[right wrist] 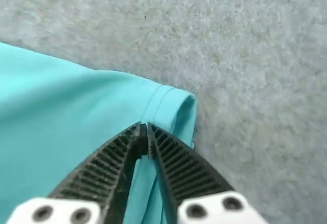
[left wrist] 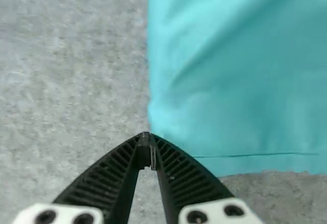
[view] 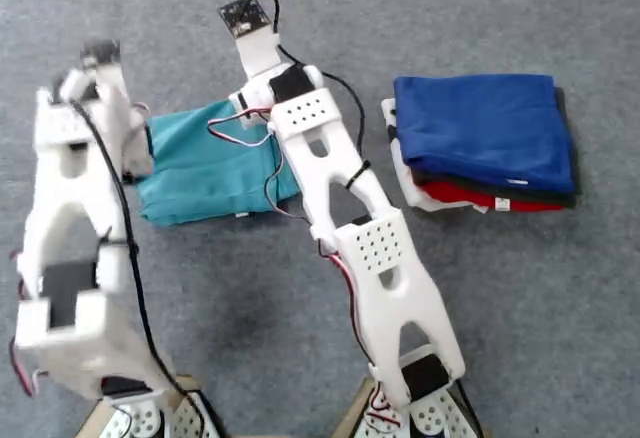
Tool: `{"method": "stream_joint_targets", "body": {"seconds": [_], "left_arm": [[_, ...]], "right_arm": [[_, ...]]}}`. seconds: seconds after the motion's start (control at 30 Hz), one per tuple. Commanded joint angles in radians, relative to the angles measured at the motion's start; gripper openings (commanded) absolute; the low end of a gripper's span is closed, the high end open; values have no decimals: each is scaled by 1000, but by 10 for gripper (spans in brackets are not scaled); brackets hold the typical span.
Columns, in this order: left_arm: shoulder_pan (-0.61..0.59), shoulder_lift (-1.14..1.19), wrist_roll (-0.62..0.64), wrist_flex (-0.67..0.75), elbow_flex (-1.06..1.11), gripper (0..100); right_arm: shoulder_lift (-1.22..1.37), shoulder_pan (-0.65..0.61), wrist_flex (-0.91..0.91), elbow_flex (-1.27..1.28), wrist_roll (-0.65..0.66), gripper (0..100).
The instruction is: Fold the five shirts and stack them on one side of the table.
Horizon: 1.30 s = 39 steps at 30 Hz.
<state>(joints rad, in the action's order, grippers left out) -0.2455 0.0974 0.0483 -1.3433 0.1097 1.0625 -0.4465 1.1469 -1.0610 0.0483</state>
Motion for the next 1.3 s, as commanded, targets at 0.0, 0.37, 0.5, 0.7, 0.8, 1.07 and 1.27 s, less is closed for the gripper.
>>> {"method": "stream_joint_targets", "body": {"seconds": [0.0,0.37,0.5,0.7,0.8,1.07,1.27], "left_arm": [[21,-133,60,204,295,29],[189,-6,86,210,400,29],[179,-26,103,196,378,28],[45,-247,106,112,303,28],[5,-336,106,150,288,28],[27,-146,138,270,285,28],[45,23,135,261,328,28]], "right_arm": [[19,40,-52,-50,-2,15],[54,71,-54,-51,-2,15],[58,68,-18,-108,-2,15],[61,66,120,-252,-5,15],[61,66,190,-329,-3,15],[97,54,144,-298,-2,15],[213,38,80,-312,-2,15]]}}
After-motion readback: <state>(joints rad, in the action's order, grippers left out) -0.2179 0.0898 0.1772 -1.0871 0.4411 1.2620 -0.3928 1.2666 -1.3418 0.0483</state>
